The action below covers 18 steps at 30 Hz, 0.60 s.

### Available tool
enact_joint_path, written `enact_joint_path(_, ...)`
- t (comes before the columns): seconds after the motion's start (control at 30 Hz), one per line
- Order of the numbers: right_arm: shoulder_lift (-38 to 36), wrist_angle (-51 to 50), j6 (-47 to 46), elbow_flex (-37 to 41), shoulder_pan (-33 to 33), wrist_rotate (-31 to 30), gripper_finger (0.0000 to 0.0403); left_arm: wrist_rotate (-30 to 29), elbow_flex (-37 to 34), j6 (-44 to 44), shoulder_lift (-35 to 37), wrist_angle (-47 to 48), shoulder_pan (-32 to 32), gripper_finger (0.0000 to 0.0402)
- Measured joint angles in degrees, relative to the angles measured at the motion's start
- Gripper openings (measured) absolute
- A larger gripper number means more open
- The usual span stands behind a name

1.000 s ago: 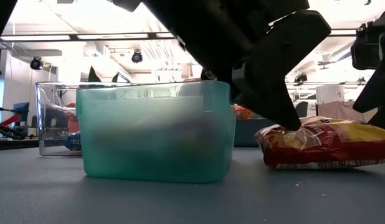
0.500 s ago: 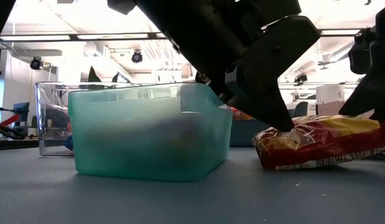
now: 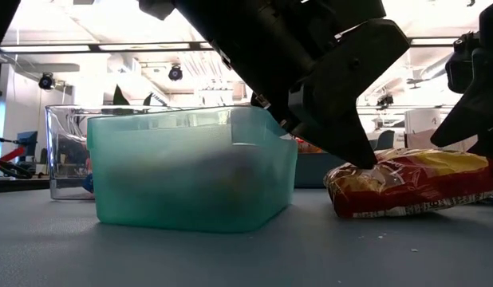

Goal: Sort Maruchan noodles
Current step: Put the red noodle pack into the green bin

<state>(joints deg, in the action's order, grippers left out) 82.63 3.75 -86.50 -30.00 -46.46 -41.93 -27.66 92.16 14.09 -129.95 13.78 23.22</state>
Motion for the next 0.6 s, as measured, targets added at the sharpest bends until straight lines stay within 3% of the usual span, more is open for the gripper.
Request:
enact_joint_path(0.33, 6.9, 3.7, -0.5, -0.9, -0.1, -2.1, 0.0286, 0.2, -0.1, 0.0, 0.0, -0.2, 0.0, 0.0)
enact_joint_path(0.6, 4.8, 4.9, 2.1, -1.9, 0.0, -2.1, 0.0286, 0.2, -0.1, -0.1, 0.0, -0.4, 0.0, 0.0)
